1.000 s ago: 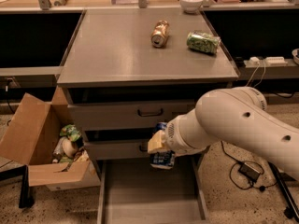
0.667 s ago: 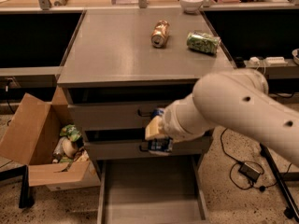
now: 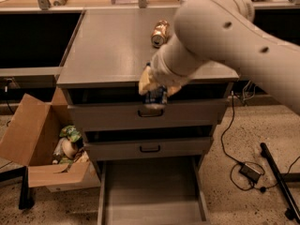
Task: Pick pepsi can from bottom drawer and place on counter
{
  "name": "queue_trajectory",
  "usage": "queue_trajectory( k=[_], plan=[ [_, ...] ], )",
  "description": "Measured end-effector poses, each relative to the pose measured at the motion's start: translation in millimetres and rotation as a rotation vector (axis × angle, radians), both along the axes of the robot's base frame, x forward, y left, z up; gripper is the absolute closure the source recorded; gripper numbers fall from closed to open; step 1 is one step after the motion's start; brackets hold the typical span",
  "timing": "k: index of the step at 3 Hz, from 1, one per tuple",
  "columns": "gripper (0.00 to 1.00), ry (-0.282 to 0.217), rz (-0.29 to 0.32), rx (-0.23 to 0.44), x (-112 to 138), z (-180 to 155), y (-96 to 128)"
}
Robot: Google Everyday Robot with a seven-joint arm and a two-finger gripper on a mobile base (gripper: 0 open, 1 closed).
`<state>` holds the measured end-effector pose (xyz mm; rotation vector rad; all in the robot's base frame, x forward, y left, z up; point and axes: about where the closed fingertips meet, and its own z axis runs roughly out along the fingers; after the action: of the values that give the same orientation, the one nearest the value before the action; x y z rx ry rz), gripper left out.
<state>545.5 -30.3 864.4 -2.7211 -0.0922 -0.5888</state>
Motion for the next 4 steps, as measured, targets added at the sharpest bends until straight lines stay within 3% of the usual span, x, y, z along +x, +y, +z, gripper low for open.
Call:
queue_trajectory(
  k=[1, 2, 4],
  plan=[
    [1.00, -0.033, 0.034, 0.000, 69.0, 38.4, 30.2],
    [1.00, -0.033, 0.034, 0.000, 69.0, 38.4, 30.2],
    [1.00, -0.021, 0.080, 0.015, 131.7, 29.4, 44.5]
  ],
)
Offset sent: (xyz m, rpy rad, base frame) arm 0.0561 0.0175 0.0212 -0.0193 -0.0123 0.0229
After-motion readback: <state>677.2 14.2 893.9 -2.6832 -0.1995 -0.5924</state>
